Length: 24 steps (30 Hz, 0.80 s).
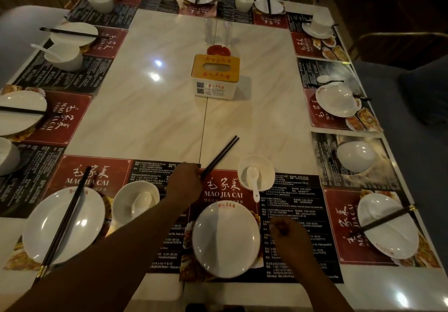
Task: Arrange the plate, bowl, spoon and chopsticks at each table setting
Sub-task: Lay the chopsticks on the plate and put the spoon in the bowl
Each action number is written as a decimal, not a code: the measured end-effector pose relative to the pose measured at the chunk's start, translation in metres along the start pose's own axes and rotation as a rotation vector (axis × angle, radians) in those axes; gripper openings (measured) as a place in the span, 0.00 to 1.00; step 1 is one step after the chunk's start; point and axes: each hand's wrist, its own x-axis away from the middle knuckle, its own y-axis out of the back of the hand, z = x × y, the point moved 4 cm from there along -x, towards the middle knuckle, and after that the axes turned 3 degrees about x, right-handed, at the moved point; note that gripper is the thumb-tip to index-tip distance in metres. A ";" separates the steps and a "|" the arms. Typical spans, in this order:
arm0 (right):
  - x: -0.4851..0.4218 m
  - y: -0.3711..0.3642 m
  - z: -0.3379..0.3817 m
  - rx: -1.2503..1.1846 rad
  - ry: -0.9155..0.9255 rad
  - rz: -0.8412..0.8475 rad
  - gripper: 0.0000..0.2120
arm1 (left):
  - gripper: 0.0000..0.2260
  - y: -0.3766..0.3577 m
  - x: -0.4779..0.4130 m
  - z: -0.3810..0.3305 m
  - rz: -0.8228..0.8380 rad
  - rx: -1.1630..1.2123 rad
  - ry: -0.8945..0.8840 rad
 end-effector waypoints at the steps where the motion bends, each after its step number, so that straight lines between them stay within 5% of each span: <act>1: 0.001 0.001 -0.001 0.009 0.005 0.000 0.09 | 0.06 -0.002 -0.010 -0.001 0.002 -0.033 0.000; 24: -0.018 0.042 0.023 -0.060 0.005 -0.065 0.08 | 0.10 -0.031 -0.032 -0.012 0.175 -0.189 -0.017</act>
